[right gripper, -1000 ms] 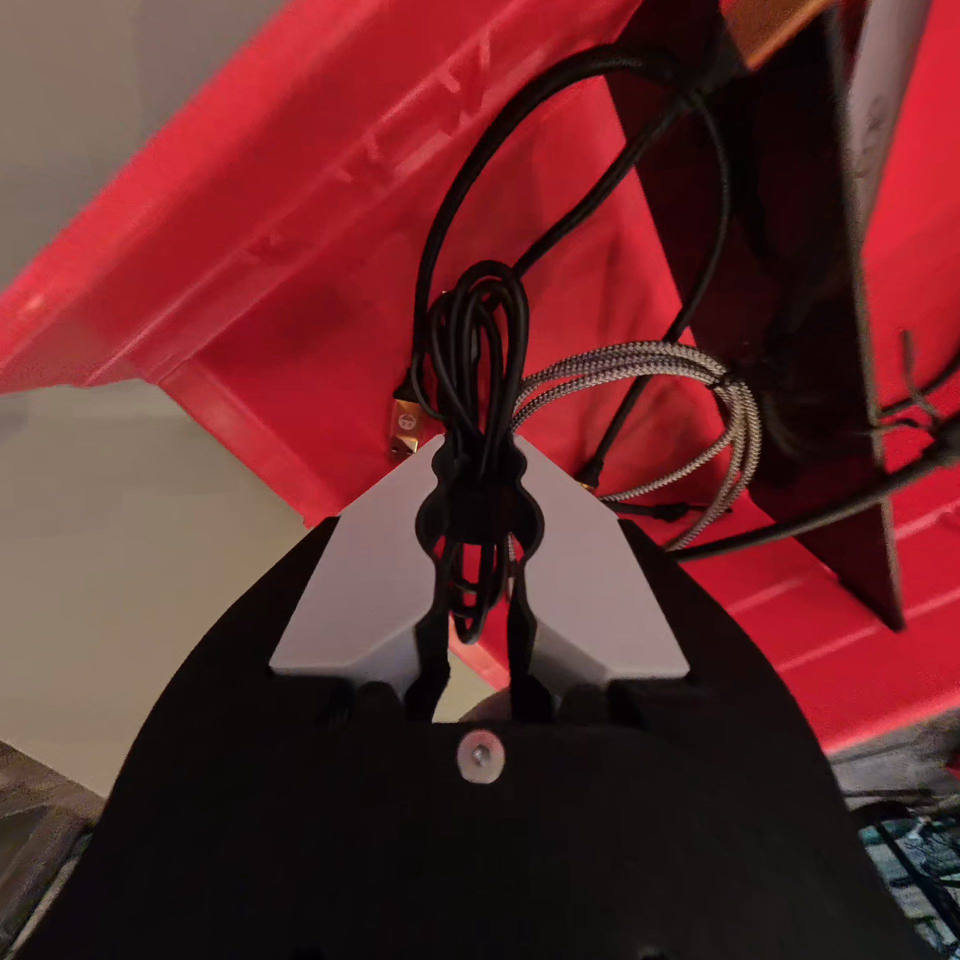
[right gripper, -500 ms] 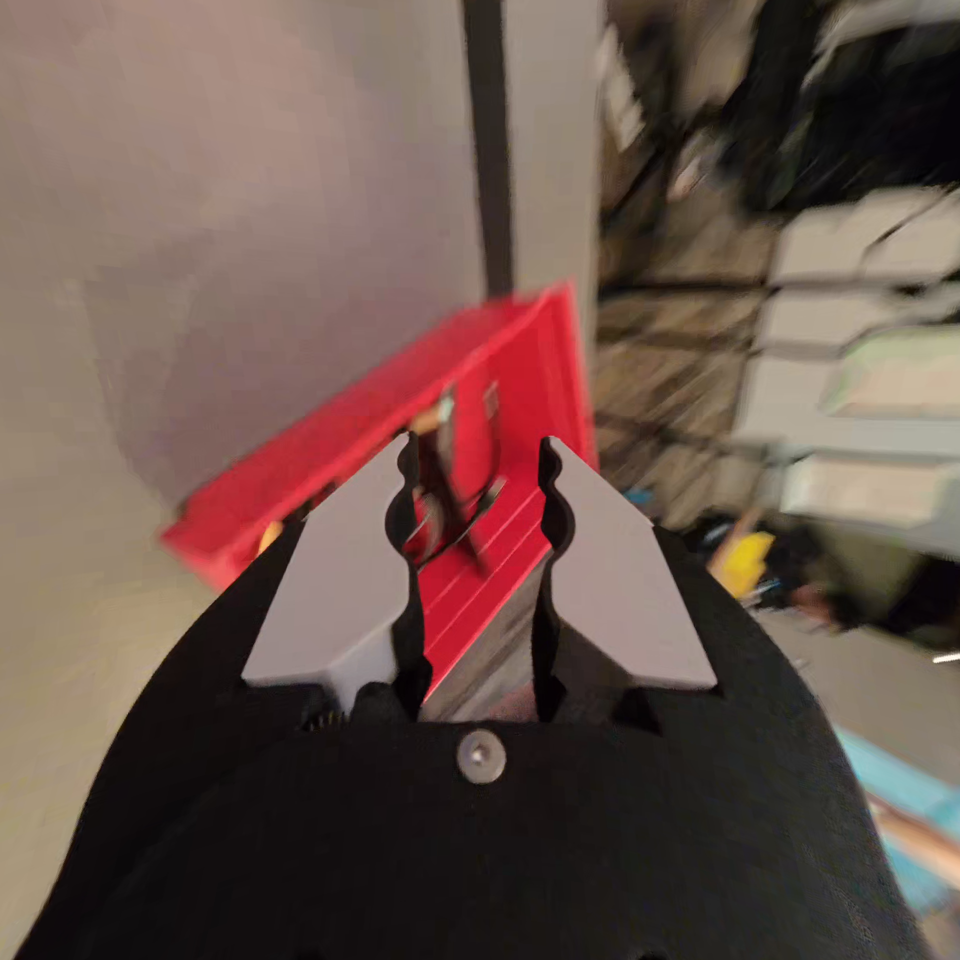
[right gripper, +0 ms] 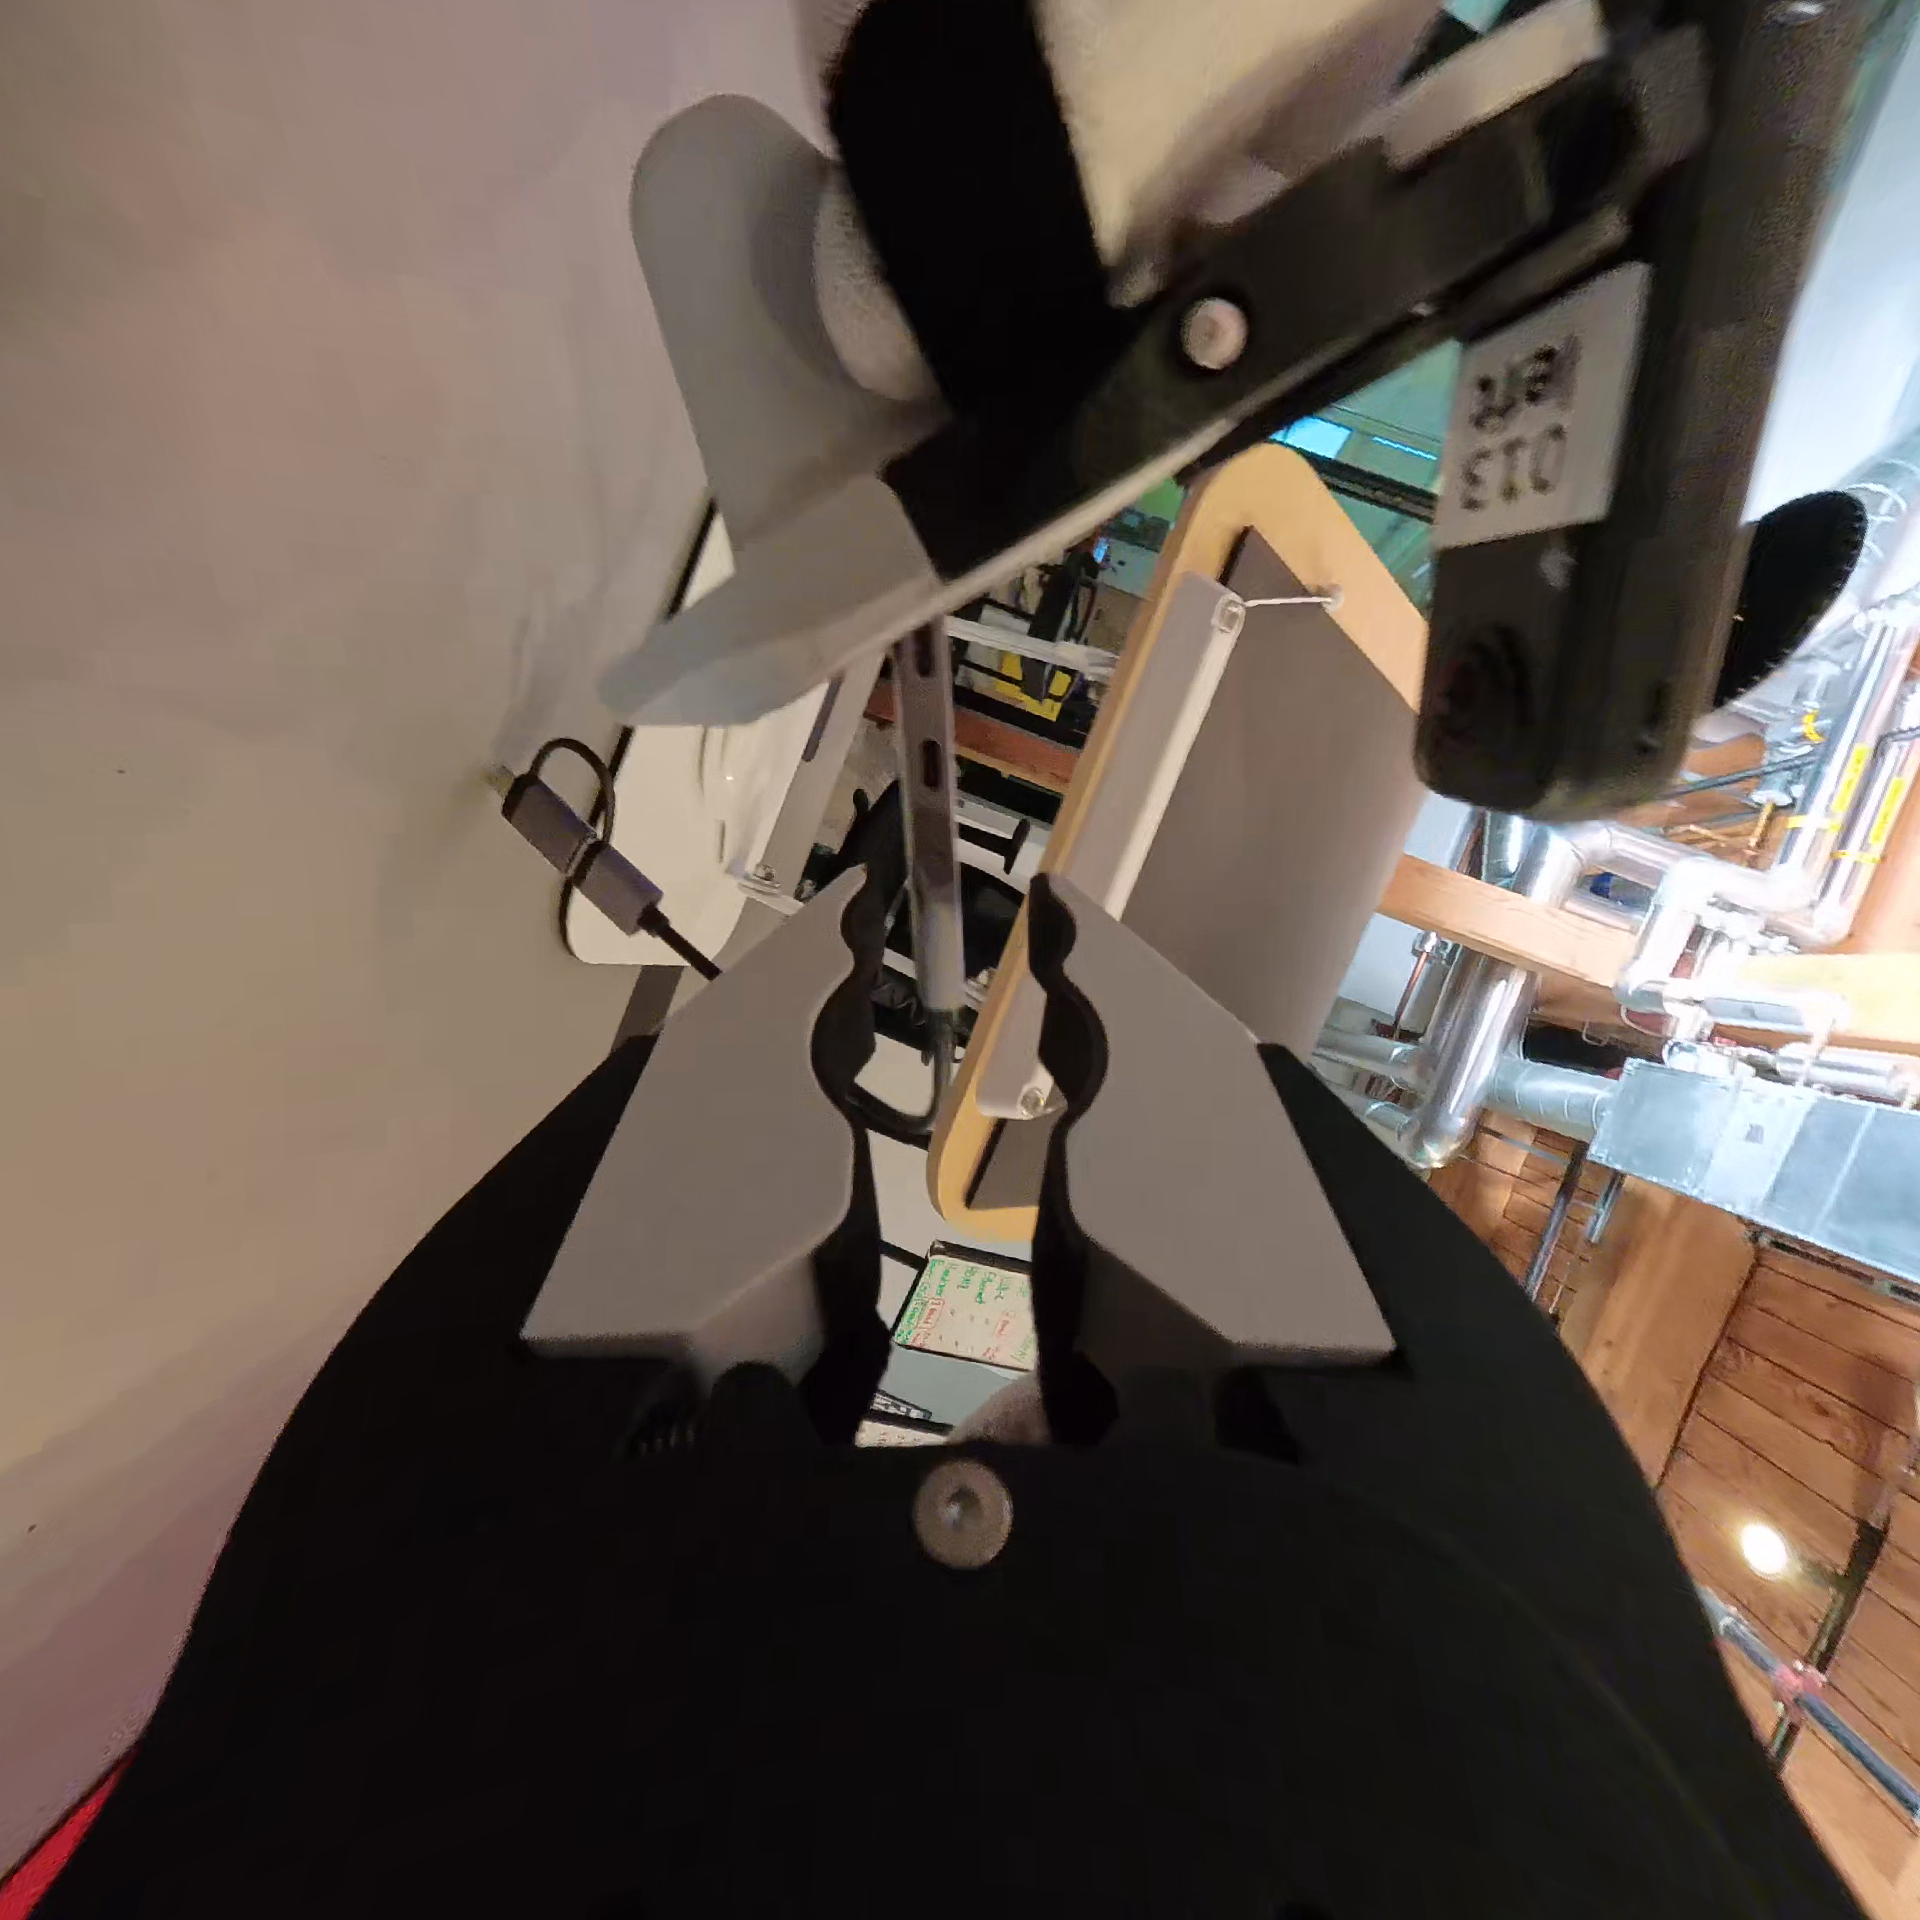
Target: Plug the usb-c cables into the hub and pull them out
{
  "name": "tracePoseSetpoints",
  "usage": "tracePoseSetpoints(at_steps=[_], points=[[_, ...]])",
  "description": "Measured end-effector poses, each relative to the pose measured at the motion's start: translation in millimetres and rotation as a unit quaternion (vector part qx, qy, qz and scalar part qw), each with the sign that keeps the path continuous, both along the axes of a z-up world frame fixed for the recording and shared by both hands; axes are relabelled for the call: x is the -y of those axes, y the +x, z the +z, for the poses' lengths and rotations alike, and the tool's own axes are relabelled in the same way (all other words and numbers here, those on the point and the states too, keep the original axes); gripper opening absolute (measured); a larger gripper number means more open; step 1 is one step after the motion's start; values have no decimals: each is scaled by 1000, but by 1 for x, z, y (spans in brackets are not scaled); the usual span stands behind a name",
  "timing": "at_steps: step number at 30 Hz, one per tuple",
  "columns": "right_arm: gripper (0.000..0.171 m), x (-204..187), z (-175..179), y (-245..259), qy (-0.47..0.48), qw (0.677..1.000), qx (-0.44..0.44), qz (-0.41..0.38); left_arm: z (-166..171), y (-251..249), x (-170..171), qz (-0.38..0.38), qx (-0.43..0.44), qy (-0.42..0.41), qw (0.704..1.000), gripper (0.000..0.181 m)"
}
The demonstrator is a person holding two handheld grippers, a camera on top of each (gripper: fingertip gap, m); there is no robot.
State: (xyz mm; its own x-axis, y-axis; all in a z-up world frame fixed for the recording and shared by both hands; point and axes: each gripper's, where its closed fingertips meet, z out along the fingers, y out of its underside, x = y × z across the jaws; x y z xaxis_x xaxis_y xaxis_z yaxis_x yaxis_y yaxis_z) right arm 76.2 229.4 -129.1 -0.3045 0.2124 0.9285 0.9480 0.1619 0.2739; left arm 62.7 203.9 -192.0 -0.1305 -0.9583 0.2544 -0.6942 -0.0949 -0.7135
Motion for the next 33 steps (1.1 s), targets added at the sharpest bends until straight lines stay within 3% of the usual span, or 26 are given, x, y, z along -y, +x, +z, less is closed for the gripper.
tracePoseSetpoints(at_steps=[3,10,18,23,27,33], points=[[8,-7,-6,1,8,1000,9,-4,1,1,2,-3,3,-5,1000,23],[7,-3,-6,3,-9,1000,-8,-3,2,3,6,-7,7,-9,1000,24],[6,1,18,7,15,1000,-6,-1,36,7,15,-11,71,-61,996,28],[7,1,33,19,21,1000,-10,-16,72,8,1,25,156,-104,982,60],[6,4,60,42,32,998,-33,-41,99,0,-19,54,220,-105,968,73],[6,14,128,109,70,990,-75,-96,118,-13,-36,72,266,-101,956,63]])
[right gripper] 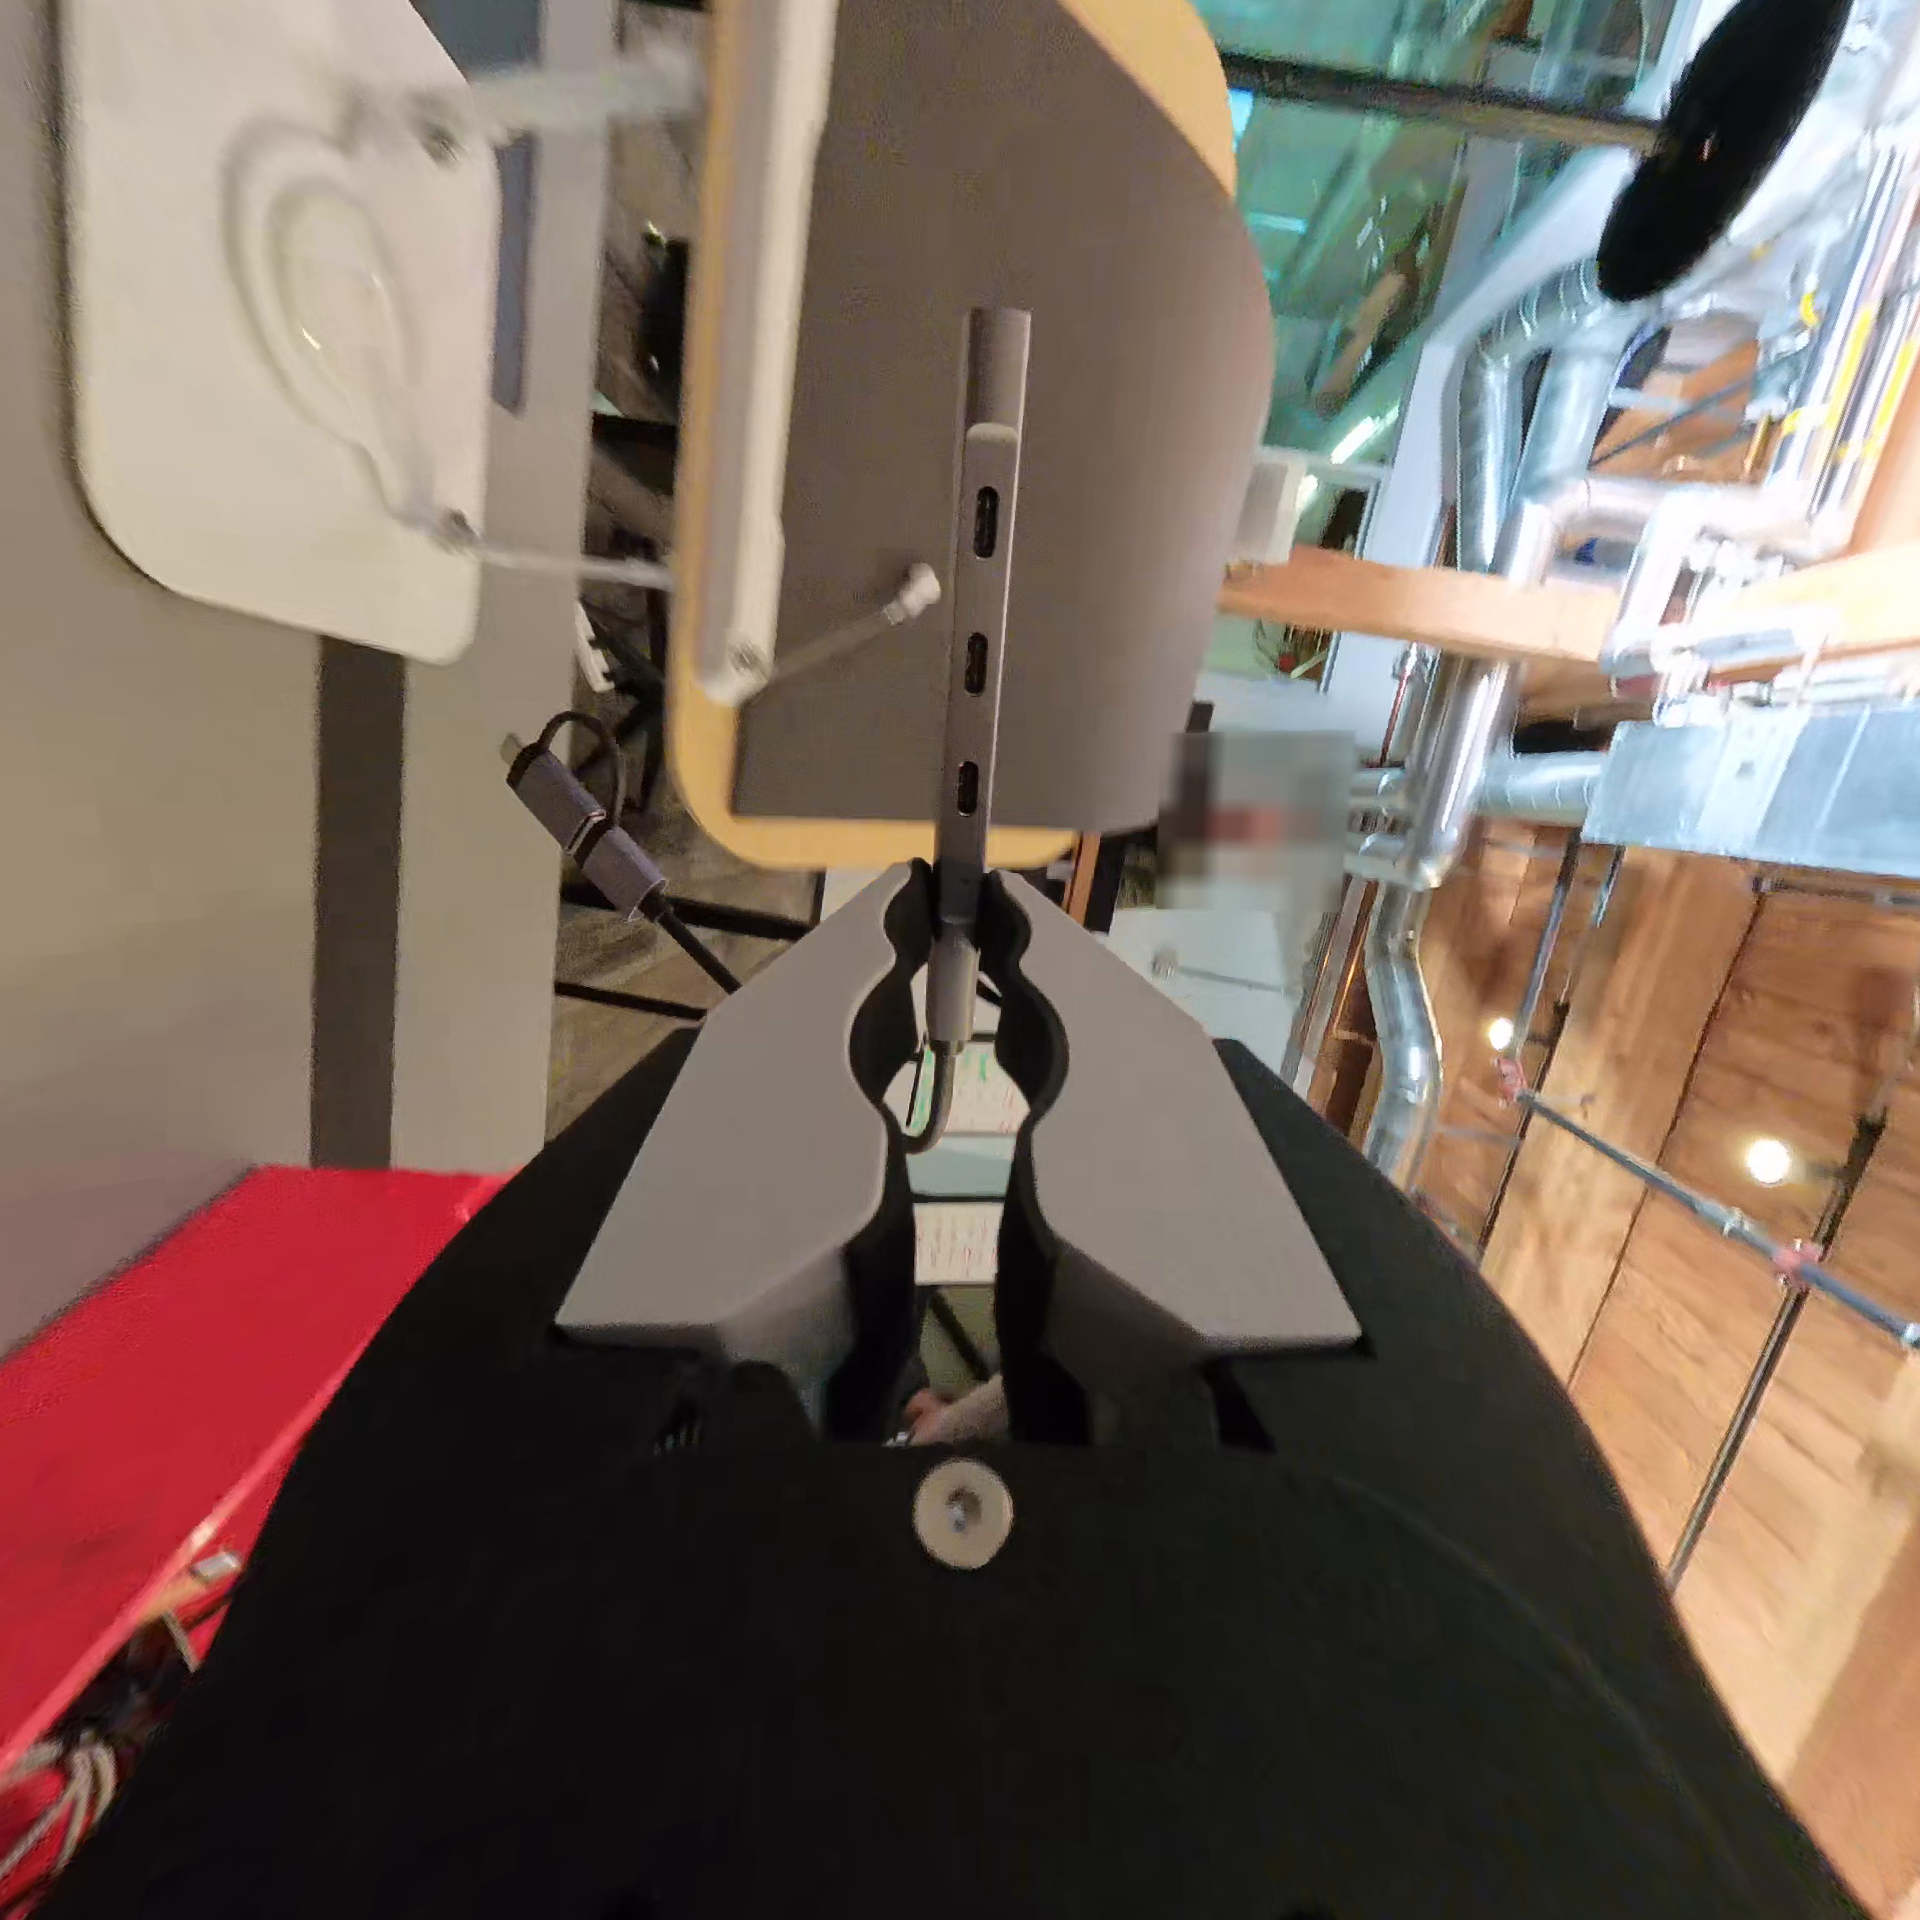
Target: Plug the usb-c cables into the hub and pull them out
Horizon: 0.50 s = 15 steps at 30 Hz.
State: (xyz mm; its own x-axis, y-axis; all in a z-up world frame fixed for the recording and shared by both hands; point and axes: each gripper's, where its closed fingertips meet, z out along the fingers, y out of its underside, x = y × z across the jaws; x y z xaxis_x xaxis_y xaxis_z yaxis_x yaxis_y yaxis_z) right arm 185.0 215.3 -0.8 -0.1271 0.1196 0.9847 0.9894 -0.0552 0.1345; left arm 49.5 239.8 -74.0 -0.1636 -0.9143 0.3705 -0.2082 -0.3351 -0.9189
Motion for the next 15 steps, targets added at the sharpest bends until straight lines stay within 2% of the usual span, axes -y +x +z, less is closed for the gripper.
tracePoseSetpoints(at_steps=[3,6,11,15], points=[[6,9,37,51,9,998,-46,-39,-7,1,-3,1,-7,-8,1000,60],[6,17,54,108,-10,992,-91,-84,-20,7,-3,3,-28,-4,1000,58],[7,29,33,199,-74,971,-163,-160,-38,14,-1,1,-53,-4,999,58],[7,34,-14,242,-131,946,-231,-187,-48,16,-1,2,-69,-1,998,57]])
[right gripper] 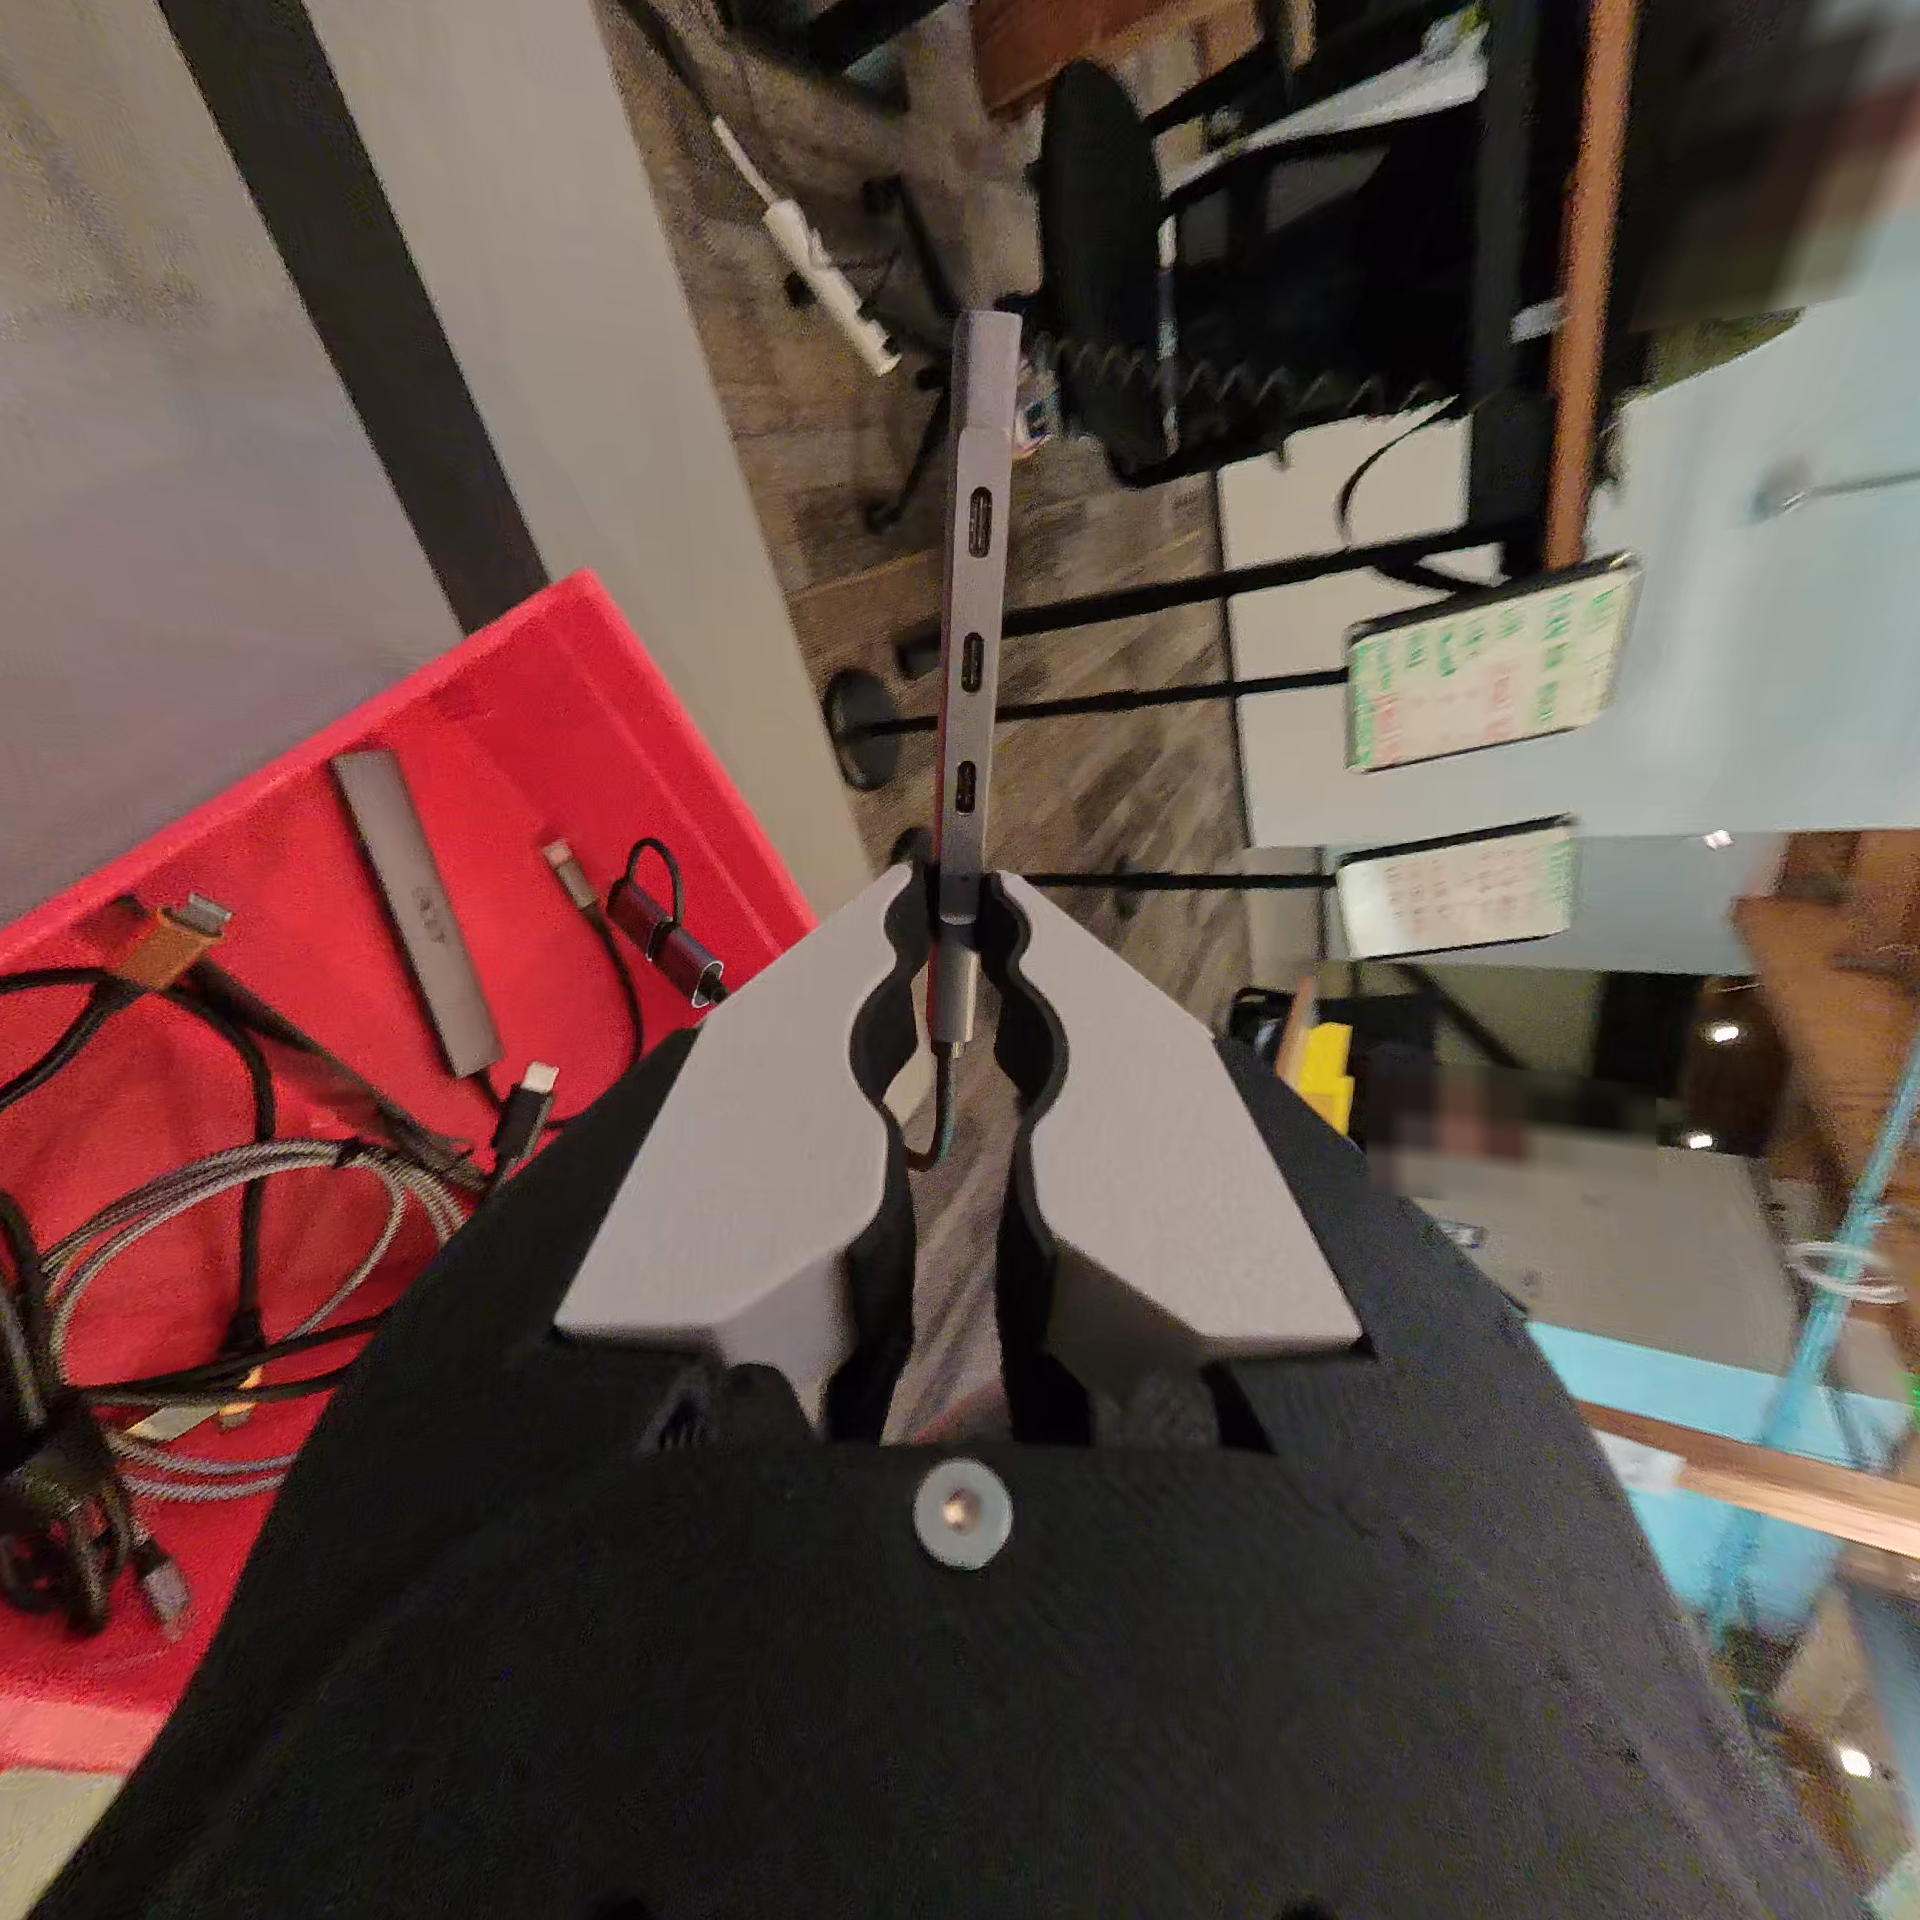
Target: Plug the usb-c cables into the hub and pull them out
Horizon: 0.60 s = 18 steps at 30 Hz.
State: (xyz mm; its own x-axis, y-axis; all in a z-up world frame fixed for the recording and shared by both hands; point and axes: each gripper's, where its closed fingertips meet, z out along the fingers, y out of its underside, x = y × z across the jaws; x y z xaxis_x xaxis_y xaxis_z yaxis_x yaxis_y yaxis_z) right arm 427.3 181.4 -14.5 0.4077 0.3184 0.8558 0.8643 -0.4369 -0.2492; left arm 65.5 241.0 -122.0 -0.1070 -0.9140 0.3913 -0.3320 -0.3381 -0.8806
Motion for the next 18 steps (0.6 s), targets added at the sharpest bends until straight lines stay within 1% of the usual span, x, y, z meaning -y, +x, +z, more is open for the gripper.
tracePoseSetpoints(at_steps=[2,5,9,13,16,18], points=[[7,2,-25,13,-31,999,-32,-8,-4,1,0,-2,-6,0,1000,57],[7,3,-57,21,-71,994,-78,2,-8,1,-1,-1,-12,1,1000,57],[7,-2,-86,31,-100,990,-101,6,-15,3,-1,-2,-21,0,1000,57],[7,-9,-112,43,-125,987,-98,1,-21,4,-1,-2,-31,2,1000,57],[7,-8,-140,57,-175,984,-41,-11,-26,5,-1,-1,-39,6,999,57],[7,-9,-155,59,-199,980,-21,-8,-28,5,-2,-1,-43,8,999,57]])
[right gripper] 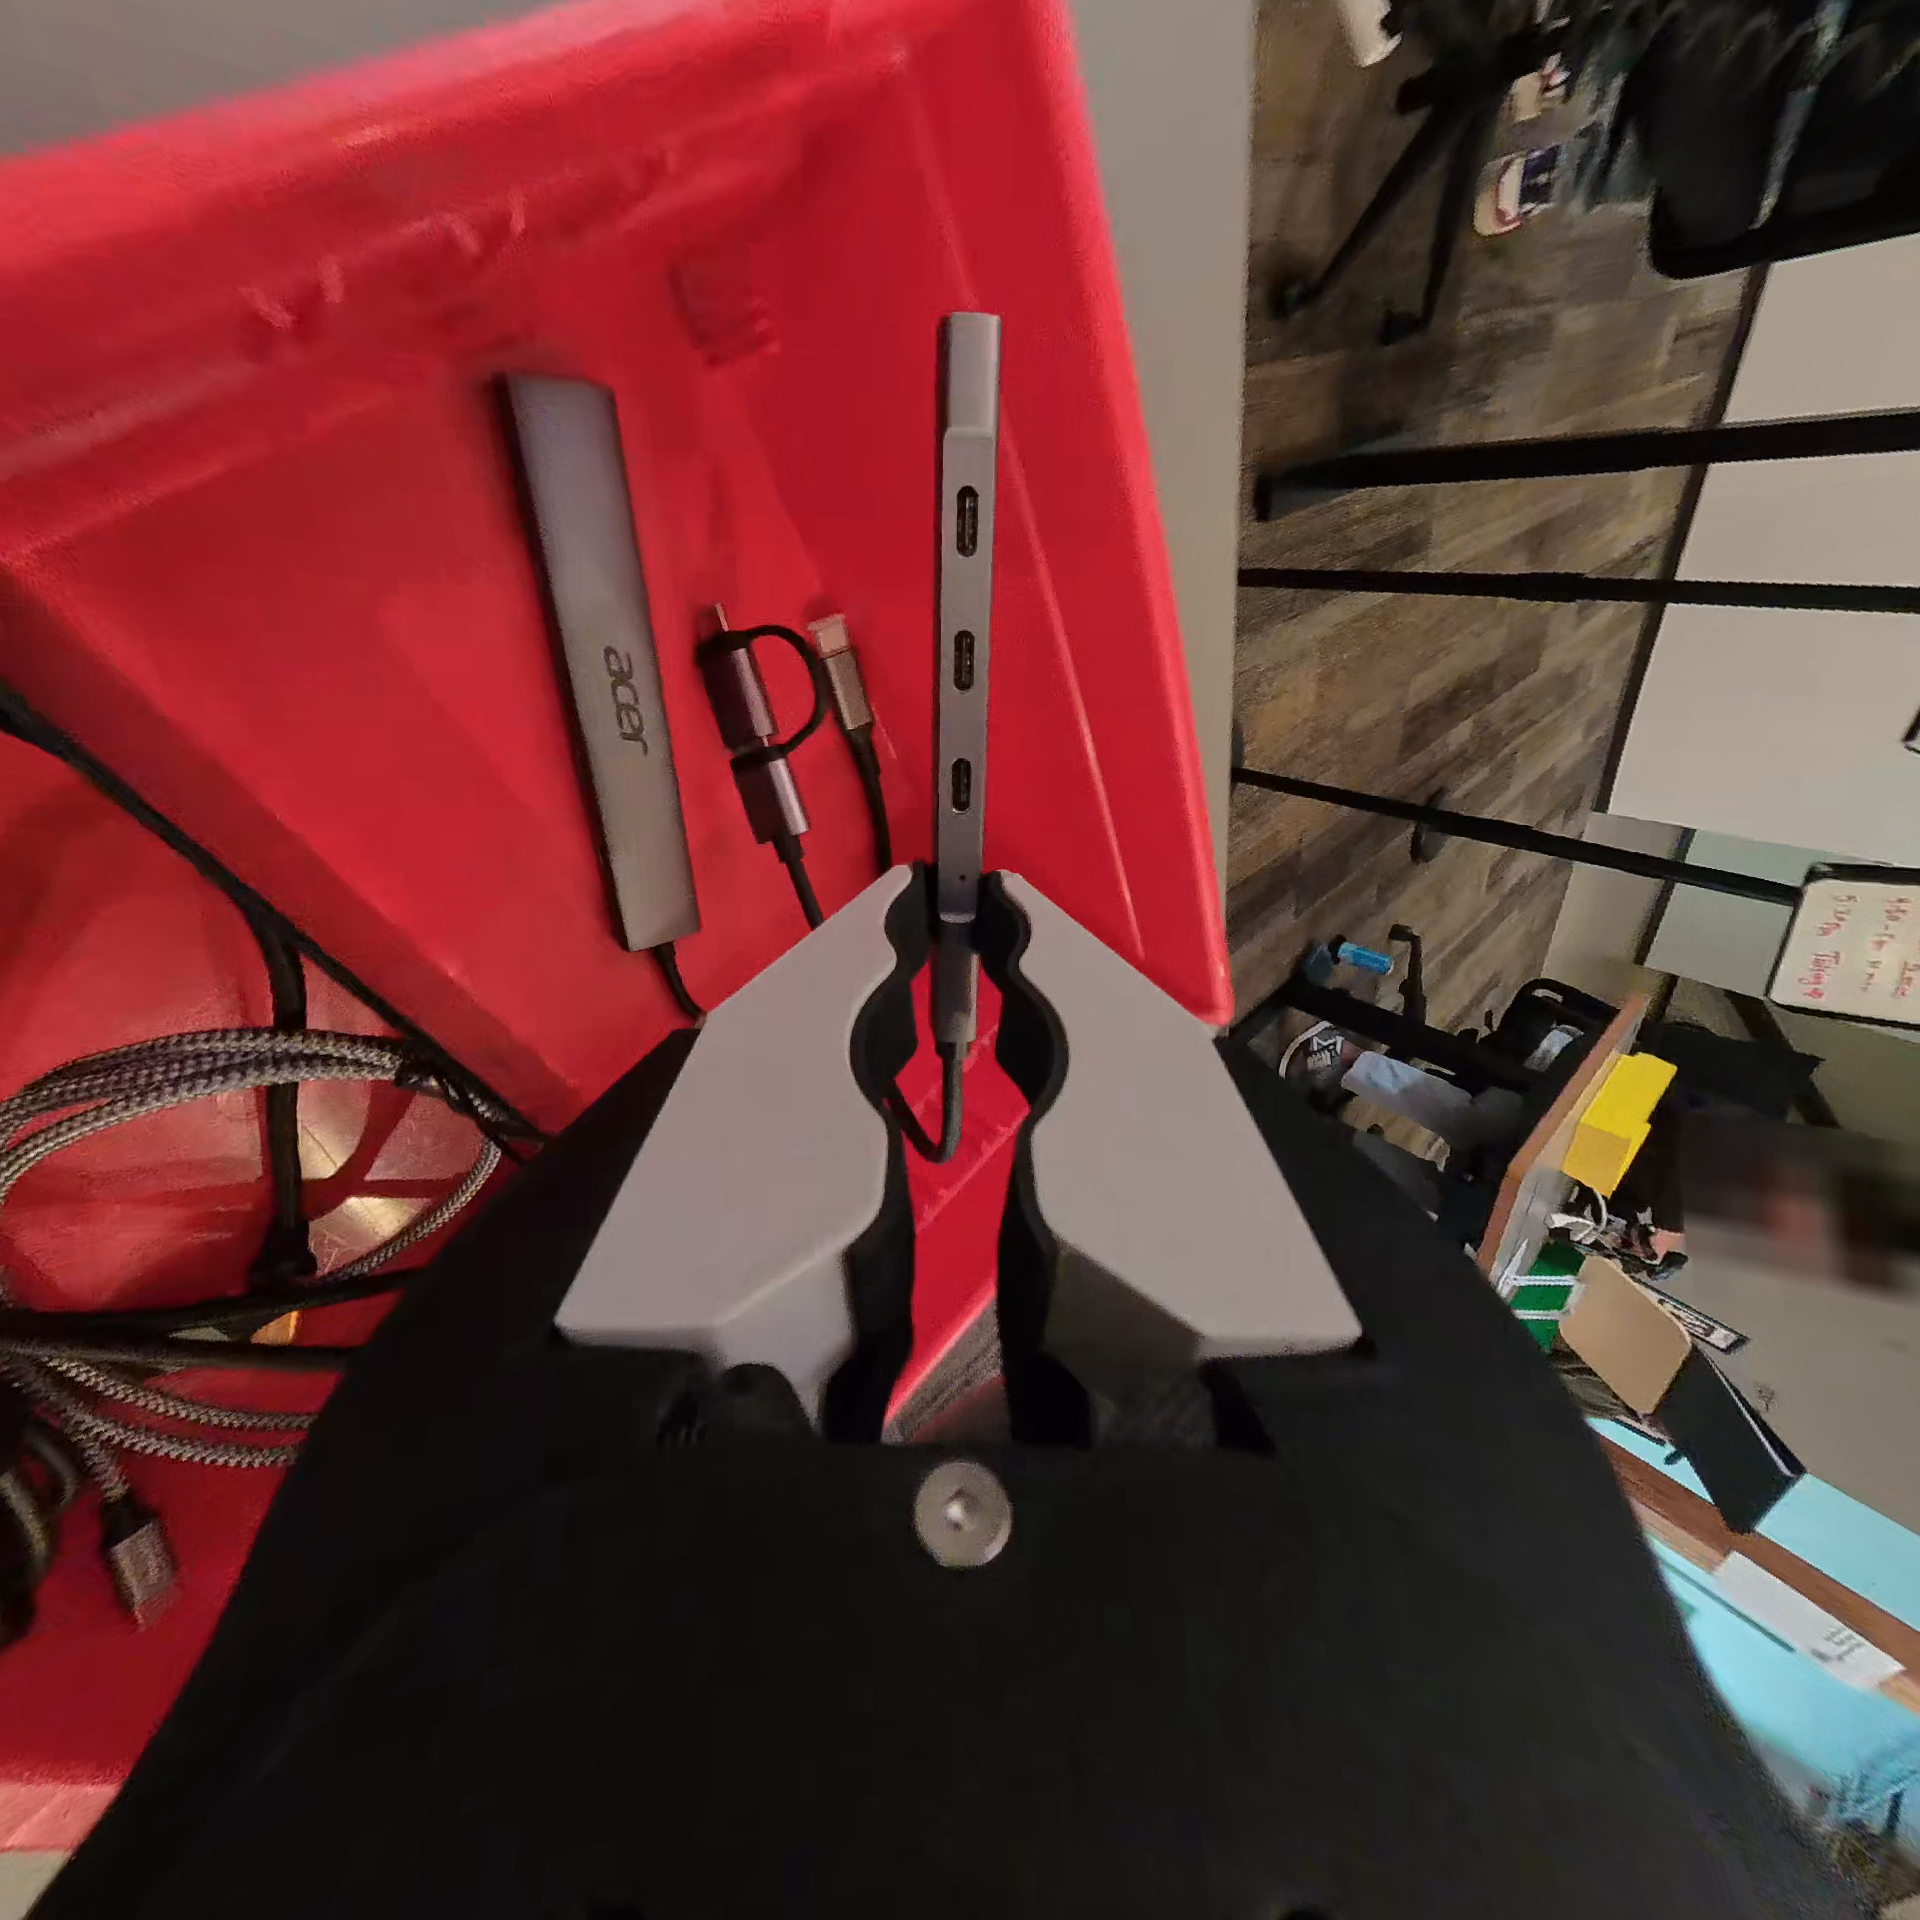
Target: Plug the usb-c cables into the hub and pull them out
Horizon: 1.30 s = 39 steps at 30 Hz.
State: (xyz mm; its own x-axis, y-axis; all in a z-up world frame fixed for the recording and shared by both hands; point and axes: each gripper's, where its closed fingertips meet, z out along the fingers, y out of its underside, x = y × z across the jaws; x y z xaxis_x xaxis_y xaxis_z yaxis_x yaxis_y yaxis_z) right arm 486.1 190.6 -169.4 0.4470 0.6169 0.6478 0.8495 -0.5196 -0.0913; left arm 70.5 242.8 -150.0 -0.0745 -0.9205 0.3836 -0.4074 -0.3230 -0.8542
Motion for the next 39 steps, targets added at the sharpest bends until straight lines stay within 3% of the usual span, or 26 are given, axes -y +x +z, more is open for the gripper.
tracePoseSetpoints(at_steps=[5,10,17,25,30,35,39], points=[[7,-4,-29,6,-64,998,27,-3,-4,1,0,-1,-6,-1,1000,56],[7,4,-54,10,-175,983,0,-50,-10,2,2,-4,-17,4,1000,56],[6,2,-75,12,-253,959,-59,-115,-14,2,4,-9,-27,12,1000,56],[11,-8,-80,24,-240,961,-3,-134,-18,2,3,-6,-36,26,999,57],[28,-13,-72,29,-206,969,48,-130,-20,2,2,-2,-48,48,998,56],[47,-23,-39,29,-122,982,64,-129,-21,4,4,-2,-49,52,997,56],[47,-29,20,24,1,984,128,-125,-15,5,2,5,-41,66,997,58]])
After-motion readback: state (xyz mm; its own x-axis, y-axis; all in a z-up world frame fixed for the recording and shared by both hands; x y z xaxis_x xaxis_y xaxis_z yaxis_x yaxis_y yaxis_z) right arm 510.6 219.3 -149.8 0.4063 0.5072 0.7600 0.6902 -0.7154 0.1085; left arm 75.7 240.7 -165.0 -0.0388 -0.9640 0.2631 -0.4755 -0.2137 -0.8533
